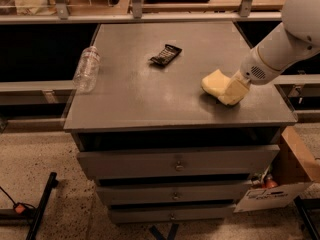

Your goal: Move sponge near rxbar chocolate

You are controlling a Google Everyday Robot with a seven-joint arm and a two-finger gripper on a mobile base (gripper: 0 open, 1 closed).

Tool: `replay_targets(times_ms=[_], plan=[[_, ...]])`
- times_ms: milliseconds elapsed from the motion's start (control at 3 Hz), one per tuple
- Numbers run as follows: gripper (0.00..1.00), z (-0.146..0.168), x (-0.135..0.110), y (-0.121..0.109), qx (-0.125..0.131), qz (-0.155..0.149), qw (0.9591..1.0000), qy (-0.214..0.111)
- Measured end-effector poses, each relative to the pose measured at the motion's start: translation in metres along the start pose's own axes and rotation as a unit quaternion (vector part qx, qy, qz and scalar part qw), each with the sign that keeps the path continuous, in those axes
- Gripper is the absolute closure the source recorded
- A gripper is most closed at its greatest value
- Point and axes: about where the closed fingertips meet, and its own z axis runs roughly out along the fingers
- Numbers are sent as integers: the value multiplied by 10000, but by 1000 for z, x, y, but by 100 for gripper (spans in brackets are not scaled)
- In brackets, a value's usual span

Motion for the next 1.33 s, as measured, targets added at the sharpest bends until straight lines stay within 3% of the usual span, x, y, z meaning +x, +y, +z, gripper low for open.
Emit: replay_targets(times_ms=[667, 1000, 1333], plan=[[100, -3, -50, -42, 98, 149, 9989, -428], [100, 13, -91, -61, 244, 203, 9979, -560], [100, 30, -117, -79, 313, 401, 9961, -723]])
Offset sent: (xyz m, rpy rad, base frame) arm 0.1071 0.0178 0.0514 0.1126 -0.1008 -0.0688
